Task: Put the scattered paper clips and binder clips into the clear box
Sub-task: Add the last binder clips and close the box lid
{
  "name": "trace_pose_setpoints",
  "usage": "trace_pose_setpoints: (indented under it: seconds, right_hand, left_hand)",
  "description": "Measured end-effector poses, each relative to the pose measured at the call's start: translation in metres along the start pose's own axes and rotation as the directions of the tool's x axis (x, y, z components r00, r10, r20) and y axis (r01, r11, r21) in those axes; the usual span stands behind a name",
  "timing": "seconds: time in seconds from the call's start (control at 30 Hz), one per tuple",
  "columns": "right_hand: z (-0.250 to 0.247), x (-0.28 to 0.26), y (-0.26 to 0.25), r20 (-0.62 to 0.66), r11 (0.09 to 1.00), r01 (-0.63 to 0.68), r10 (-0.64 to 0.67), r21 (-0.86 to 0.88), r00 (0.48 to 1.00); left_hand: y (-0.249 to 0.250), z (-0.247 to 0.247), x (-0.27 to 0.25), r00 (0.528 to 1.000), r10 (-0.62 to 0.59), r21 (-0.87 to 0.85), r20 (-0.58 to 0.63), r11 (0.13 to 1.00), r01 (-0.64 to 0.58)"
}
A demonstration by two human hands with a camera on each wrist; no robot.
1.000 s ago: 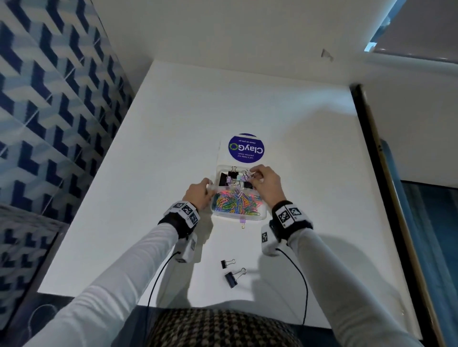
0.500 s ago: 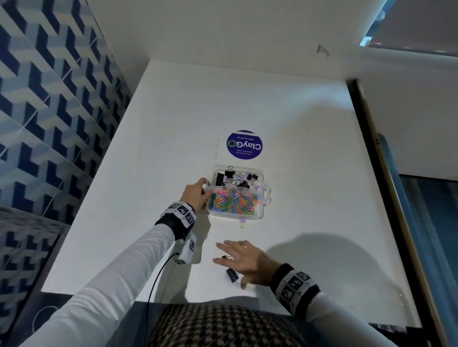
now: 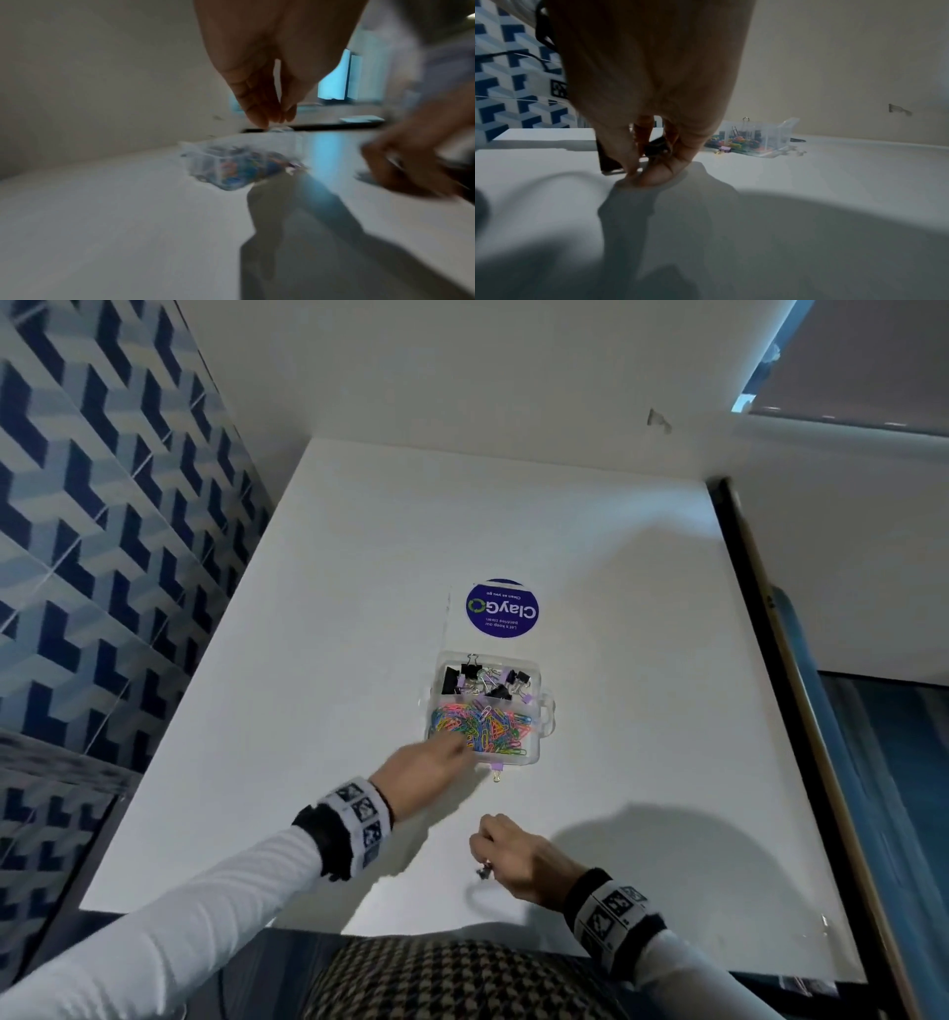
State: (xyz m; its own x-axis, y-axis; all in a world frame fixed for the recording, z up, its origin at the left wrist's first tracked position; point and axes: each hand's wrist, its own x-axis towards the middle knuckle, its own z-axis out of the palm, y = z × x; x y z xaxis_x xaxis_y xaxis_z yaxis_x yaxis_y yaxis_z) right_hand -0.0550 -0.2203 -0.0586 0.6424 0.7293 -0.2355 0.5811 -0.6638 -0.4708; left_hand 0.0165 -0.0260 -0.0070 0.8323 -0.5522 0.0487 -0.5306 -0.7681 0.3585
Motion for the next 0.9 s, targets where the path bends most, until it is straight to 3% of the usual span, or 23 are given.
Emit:
trace_pose_setpoints:
  seconds: [0.03, 0.1, 0.2, 0.27, 0.37, 0.43, 0.53, 0.63, 0.7, 0.8, 0.9]
  right_hand:
    - [0.003, -0.001, 0.001, -0.013, 0.999, 0.0, 0.0, -0.032, 1.0]
    - [0.005, -0.002, 0.004, -0.006, 0.998, 0.016, -0.017, -0.067, 1.0]
    - [-0.001, 0.005, 0.004, 0.044, 0.998, -0.011, 0.014, -0.069, 0.999]
    - [-0.007, 0.005, 0.003, 0.058, 0.992, -0.085, 0.08, 0.089, 0.995]
    - [-0.007, -0.005, 0.014, 0.137, 0.885, -0.235, 0.196, 0.401, 0.971]
    - [-0.009, -0.018, 0.021, 0.086, 0.751, -0.255, 0.257, 0.609, 0.962]
    - [-0.025, -0.032, 0.03, 0.061, 0.514, -0.246, 0.349, 0.822, 0.935]
    - [-0.048, -0.042, 0.036, -0.008, 0.341, -0.155, 0.433, 0.927, 0.901]
    - [-0.059, -0.045, 0.039, -0.074, 0.237, -0.059, 0.514, 0.97, 0.855]
    - [-0.069, -0.041, 0.043, -0.139, 0.161, 0.048, 0.623, 0.986, 0.77]
    - [-0.081, -0.014, 0.052, -0.184, 0.22, 0.037, 0.702, 0.975, 0.688]
  left_hand:
    - [0.007, 0.008, 0.0, 0.988, 0.129, 0.099, 0.084, 0.986, -0.137]
    - [0.015, 0.027, 0.003, 0.906, 0.29, 0.3, 0.308, 0.874, -0.382]
    - [0.008, 0.058, 0.018, 0.856, 0.351, 0.396, 0.381, 0.774, -0.494]
    - [0.008, 0.069, 0.025, 0.847, 0.338, 0.432, 0.41, 0.746, -0.507]
    - [0.016, 0.065, 0.029, 0.856, 0.348, 0.421, 0.384, 0.759, -0.497]
    - [0.022, 0.057, 0.028, 0.882, 0.318, 0.398, 0.346, 0.802, -0.446]
    - [0.021, 0.063, 0.025, 0.919, 0.277, 0.371, 0.282, 0.852, -0.371]
    - [0.016, 0.063, 0.016, 0.918, 0.207, 0.347, 0.339, 0.879, -0.327]
    - [0.016, 0.055, 0.01, 0.887, 0.124, 0.3, 0.444, 0.913, -0.278]
    - [0.016, 0.049, 0.004, 0.872, 0.021, 0.218, 0.489, 0.965, -0.145]
    - [0.015, 0.058, 0.004, 0.877, -0.003, 0.245, 0.48, 0.961, -0.131]
